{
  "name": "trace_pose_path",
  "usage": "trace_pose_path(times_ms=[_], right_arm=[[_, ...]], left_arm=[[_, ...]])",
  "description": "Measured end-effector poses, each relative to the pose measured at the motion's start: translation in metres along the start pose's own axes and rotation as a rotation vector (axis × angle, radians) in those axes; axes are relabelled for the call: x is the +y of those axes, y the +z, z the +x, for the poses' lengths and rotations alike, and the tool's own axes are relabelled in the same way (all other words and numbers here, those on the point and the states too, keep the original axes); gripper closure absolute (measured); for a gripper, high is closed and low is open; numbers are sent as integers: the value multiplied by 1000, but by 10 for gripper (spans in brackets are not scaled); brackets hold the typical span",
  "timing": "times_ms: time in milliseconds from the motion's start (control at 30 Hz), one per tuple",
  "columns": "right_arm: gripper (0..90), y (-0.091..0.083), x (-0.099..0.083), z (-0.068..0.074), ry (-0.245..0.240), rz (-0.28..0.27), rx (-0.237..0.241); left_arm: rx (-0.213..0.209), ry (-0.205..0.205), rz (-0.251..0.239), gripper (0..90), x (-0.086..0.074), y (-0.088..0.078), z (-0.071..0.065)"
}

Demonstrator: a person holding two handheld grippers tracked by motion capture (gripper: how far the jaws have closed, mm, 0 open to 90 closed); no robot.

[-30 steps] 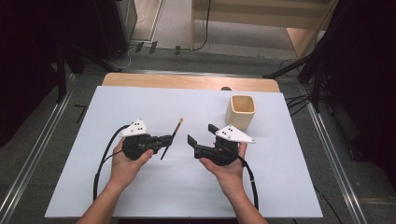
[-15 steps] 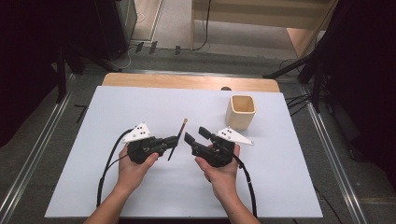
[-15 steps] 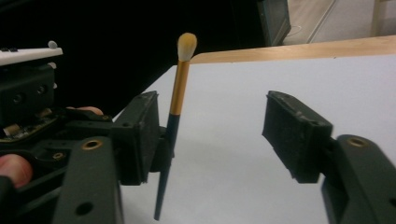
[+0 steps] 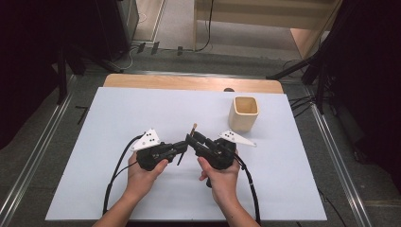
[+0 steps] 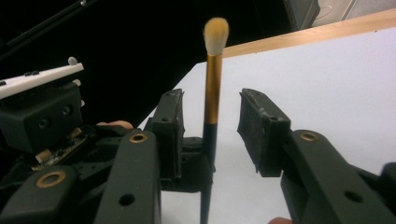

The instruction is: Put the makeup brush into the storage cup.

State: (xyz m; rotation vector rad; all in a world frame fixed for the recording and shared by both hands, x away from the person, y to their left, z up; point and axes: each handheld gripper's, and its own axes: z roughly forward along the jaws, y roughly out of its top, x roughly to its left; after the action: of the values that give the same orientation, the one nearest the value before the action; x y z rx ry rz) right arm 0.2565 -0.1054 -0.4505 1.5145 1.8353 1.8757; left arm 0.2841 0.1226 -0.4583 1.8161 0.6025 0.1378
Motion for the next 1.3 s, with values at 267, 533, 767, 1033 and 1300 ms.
trace_pose_path(times_ms=[267,533,767,1033,1300], right_arm=[[716,1,-2,-1,71,-2,24],[773,2,-4,-8,137,-1,34],[846,1,-5,-10,120,-3,26],[847,-3,-3,-7,41,-29,10],[846,-12,4,-13,-45,-60,-43]], left_arm=[[-5,7,-8,847,-2,4,-6],[-1,16,-10,847,-2,5,-8],[1,24,-11,845,-3,7,-9],[2,24,-10,273,-1,2,-10],[77,39,2,0,-6,-11,1]])
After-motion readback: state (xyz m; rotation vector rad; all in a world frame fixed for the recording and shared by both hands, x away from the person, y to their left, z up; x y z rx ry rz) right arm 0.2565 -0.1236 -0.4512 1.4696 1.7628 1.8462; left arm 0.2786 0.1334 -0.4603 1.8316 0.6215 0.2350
